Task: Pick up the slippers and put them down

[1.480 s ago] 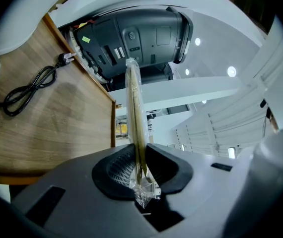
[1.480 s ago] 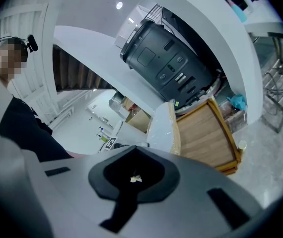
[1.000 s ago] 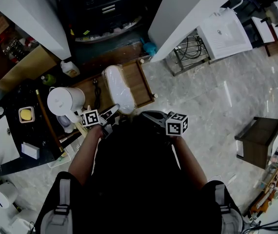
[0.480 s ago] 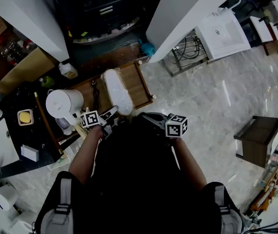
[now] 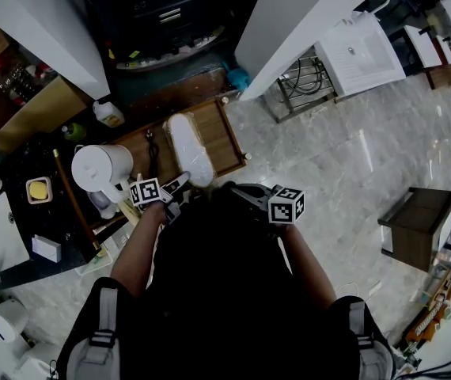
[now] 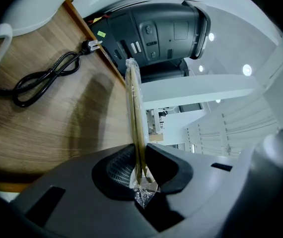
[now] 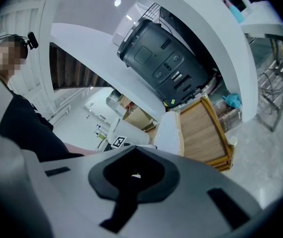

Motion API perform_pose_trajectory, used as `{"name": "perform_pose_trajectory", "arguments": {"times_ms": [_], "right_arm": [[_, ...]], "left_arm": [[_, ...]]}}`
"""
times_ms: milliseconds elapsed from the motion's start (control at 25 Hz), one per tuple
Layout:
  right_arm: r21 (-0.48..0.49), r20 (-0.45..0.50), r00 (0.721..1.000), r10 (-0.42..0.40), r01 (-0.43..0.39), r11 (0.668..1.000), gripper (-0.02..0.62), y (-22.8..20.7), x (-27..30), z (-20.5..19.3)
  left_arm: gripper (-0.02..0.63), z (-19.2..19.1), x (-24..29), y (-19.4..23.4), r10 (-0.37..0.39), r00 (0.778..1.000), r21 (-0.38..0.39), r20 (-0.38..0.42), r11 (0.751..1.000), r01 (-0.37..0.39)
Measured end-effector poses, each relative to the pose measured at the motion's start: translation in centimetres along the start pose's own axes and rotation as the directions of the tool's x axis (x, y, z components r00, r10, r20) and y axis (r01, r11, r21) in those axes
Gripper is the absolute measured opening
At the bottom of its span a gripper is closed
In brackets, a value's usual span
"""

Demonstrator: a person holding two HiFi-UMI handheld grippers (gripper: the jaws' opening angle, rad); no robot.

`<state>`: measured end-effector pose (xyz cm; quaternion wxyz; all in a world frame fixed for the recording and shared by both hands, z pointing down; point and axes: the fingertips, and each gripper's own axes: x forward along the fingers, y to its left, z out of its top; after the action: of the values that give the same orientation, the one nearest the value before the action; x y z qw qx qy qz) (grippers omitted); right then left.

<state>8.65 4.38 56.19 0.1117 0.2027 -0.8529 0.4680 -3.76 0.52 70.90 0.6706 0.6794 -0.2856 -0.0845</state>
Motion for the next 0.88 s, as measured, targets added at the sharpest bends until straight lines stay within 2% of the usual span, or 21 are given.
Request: {"name": "perform_pose_trajectory", "arguments": {"times_ms": [880], "right_arm": [[-0.021,-0.040,0.999,-0.022,0.021,1.000,0.008,-0.4,-0.9,-0.4]], "left_arm": [[0.072,-0.1,2.1,2.2,0.100,0.995,0.029,-0.026,0.995,-0.100]]}}
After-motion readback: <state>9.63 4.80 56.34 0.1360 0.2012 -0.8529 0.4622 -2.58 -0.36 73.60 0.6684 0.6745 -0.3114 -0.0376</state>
